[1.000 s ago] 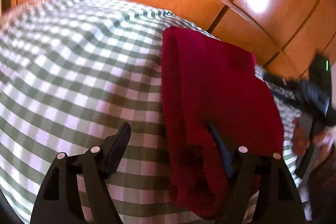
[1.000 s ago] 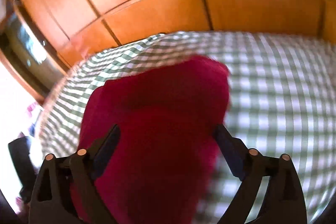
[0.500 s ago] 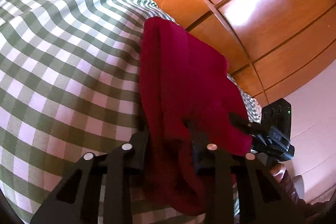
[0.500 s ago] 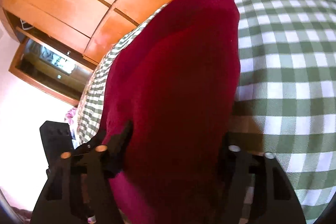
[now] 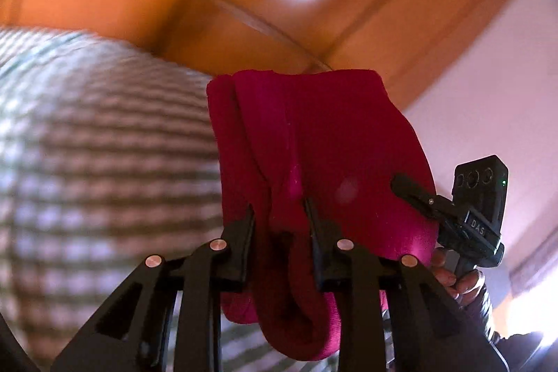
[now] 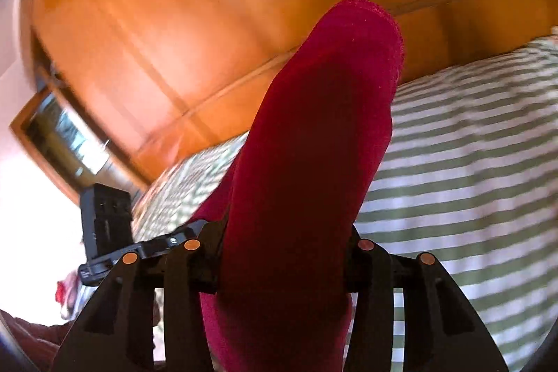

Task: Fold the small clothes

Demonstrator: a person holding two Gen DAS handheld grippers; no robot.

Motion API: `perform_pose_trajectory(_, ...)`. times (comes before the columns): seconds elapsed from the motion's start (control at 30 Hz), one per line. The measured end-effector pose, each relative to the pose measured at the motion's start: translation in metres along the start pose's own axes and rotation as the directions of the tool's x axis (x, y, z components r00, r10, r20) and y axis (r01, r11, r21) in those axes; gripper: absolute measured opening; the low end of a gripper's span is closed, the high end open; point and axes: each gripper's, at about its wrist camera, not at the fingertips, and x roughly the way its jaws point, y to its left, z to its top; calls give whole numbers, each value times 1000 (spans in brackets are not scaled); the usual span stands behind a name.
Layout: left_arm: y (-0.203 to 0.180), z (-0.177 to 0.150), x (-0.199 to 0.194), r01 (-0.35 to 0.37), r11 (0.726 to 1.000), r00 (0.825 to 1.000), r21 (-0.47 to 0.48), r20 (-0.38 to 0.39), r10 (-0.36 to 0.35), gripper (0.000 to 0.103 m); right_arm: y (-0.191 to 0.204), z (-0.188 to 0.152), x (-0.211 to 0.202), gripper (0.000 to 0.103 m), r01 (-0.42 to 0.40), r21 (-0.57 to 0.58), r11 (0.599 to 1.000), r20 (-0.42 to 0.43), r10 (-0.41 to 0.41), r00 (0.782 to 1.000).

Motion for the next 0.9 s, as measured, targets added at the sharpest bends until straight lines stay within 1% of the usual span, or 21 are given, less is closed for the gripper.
perform_pose_trajectory(0.07, -29, 15, 38, 22, 999, 999, 45, -40, -20, 24, -32, 4, -22, 44, 67, 41, 997, 35, -69, 997)
perform_pose_trajectory(0.13, -54, 25, 71, 30, 996, 997, 86, -76, -23, 24, -66, 4, -35, 44, 141, 104, 985, 49, -147, 988)
perform_pose_trajectory(0.2, -77, 28, 107, 20, 991, 992, 135, -123, -4, 24, -99, -2, -42, 44, 192, 167, 967, 42, -202, 979)
perform_pose_trajectory(0.27, -90, 23, 142, -10, 982, 982, 191, -185, 46, 24, -127, -14, -41, 45, 238, 225, 945, 12, -247, 969)
perform_pose_trajectory(0.3, -92, 14, 168, -58, 972, 963, 229, -244, 115, 24, -141, -22, -37, 46, 275, 247, 929, -17, -280, 960)
perform_pose_trajectory(0.37, -87, -3, 192, -129, 949, 932, 287, -293, 215, 26, -162, -40, -33, 53, 322, 270, 908, -61, -318, 946)
perform_pose_trajectory(0.4, -83, -11, 199, -140, 945, 931, 294, -286, 227, 29, -166, -46, -33, 60, 320, 287, 903, -49, -320, 946)
perform_pose_trajectory(0.43, -79, -12, 197, -132, 953, 940, 271, -272, 207, 30, -168, -48, -37, 69, 329, 299, 896, -39, -333, 942)
perform_pose_trajectory(0.5, -73, -8, 191, -127, 969, 943, 210, -279, 184, 31, -161, -45, -42, 70, 348, 278, 895, -30, -354, 935)
perform_pose_trajectory(0.53, -73, -8, 184, -132, 970, 946, 202, -268, 184, 31, -157, -43, -45, 70, 368, 260, 893, -28, -374, 927)
perform_pose_trajectory(0.57, -74, -7, 177, -138, 967, 949, 215, -249, 191, 31, -146, -40, -50, 70, 412, 225, 883, -21, -418, 908)
perform_pose_trajectory(0.6, -80, -9, 169, -158, 955, 951, 251, -221, 216, 31, -131, -36, -57, 70, 466, 181, 866, 8, -475, 880)
perform_pose_trajectory(0.63, -82, -14, 161, -173, 946, 951, 274, -202, 232, 31, -128, -32, -65, 70, 492, 158, 856, 30, -502, 864)
perform_pose_trajectory(0.67, -86, -17, 156, -187, 937, 951, 294, -184, 247, 31, -111, -28, -73, 70, 527, 122, 841, 75, -537, 840)
perform_pose_trajectory(0.7, -90, -18, 157, -213, 924, 948, 318, -163, 274, 32, -108, -24, -75, 70, 538, 101, 837, 102, -546, 831)
perform_pose_trajectory(0.73, -89, -19, 155, -231, 915, 943, 332, -153, 294, 33, -102, -22, -75, 69, 544, 71, 836, 124, -549, 827)
perform_pose_trajectory(0.77, -88, -19, 156, -251, 906, 938, 342, -146, 315, 36, -100, -21, -74, 67, 549, 43, 835, 132, -549, 825)
perform_pose_trajectory(0.8, -86, -22, 158, -275, 898, 932, 344, -135, 337, 39, -93, -23, -71, 61, 554, 15, 833, 131, -550, 825)
perform_pose_trajectory(0.83, -85, -22, 158, -283, 898, 930, 337, -131, 343, 40, -87, -26, -64, 61, 562, -14, 827, 118, -556, 823)
perform_pose_trajectory(0.87, -85, -22, 163, -291, 896, 928, 335, -129, 349, 43, -83, -33, -50, 61, 569, -48, 821, 78, -565, 822)
perform_pose_trajectory(0.9, -84, -22, 166, -308, 889, 923, 340, -119, 365, 46, -84, -41, -40, 59, 583, -72, 809, 31, -582, 812)
